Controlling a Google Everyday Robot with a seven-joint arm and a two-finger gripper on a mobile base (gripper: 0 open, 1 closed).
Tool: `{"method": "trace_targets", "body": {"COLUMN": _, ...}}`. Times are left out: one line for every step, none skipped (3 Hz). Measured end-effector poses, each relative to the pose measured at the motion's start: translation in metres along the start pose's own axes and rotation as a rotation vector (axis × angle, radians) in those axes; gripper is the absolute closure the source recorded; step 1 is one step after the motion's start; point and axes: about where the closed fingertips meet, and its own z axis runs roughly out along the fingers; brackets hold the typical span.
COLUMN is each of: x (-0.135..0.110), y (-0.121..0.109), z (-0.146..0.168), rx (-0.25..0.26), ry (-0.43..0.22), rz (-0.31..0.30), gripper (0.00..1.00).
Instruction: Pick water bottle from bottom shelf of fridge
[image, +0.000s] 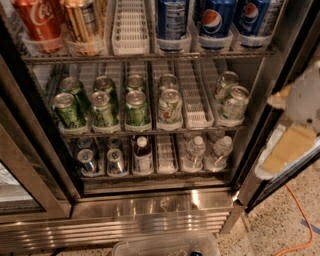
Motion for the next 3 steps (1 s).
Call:
{"method": "trace_targets", "body": {"x": 0.015, "y": 0.026, "z": 0.038, "rx": -0.005, "ry": -0.090, "rz": 0.130, "gripper": 0.00}}
{"method": "trace_targets", "body": {"x": 0.021, "y": 0.057, "z": 0.078, "rx": 0.009, "ry": -0.146, "rz": 0.213, "gripper": 0.00}}
{"method": "trace_targets", "body": {"x": 0.020, "y": 0.069, "z": 0.124, "rx": 0.042, "ry": -0.157, "rz": 0.280, "gripper": 0.00}}
